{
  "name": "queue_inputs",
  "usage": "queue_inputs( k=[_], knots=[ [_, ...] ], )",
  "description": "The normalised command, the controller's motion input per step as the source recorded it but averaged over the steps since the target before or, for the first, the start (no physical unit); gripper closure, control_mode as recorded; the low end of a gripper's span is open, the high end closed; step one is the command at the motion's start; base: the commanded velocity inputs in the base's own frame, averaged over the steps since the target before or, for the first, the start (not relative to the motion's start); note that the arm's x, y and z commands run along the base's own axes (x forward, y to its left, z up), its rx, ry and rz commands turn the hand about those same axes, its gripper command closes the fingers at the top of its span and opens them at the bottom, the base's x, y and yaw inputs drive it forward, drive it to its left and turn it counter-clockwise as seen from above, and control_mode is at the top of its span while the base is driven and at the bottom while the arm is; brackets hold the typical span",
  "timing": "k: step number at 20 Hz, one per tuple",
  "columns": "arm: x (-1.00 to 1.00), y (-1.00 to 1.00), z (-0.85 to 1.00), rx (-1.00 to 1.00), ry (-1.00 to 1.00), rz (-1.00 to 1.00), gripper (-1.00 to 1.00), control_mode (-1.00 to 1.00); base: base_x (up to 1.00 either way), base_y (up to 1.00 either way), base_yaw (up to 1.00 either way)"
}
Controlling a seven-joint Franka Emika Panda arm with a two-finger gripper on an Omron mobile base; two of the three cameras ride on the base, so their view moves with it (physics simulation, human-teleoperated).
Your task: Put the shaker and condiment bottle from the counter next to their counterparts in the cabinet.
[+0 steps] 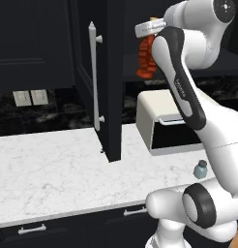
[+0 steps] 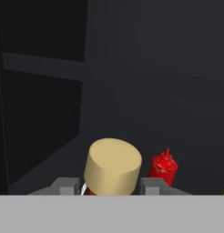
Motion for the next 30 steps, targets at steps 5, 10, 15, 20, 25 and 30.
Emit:
queue_inputs(
  k=[5, 10, 15, 20, 25, 30],
  knots=[
    [0.41, 0.00, 0.00, 0.00, 0.00, 0.00, 1.00, -1.00, 0.00, 0.00, 0.00],
    [0.32, 0.00, 0.00, -0.01, -0.01, 0.00, 1.00, -1.00, 0.00, 0.00, 0.00],
    [0.18, 0.00, -0.10, -0.10, -0.01, 0.00, 1.00, -1.00, 0.00, 0.00, 0.00],
    [0.16, 0.00, -0.03, -0.03, 0.00, 0.00, 1.00, -1.00, 0.00, 0.00, 0.00],
    [0.28, 0.00, -0.08, 0.00, 0.00, 0.00, 1.00, -1.00, 0.00, 0.00, 0.00],
    [0.30, 0.00, -0.05, 0.00, 0.00, 0.00, 1.00, -1.00, 0.00, 0.00, 0.00]
  ],
)
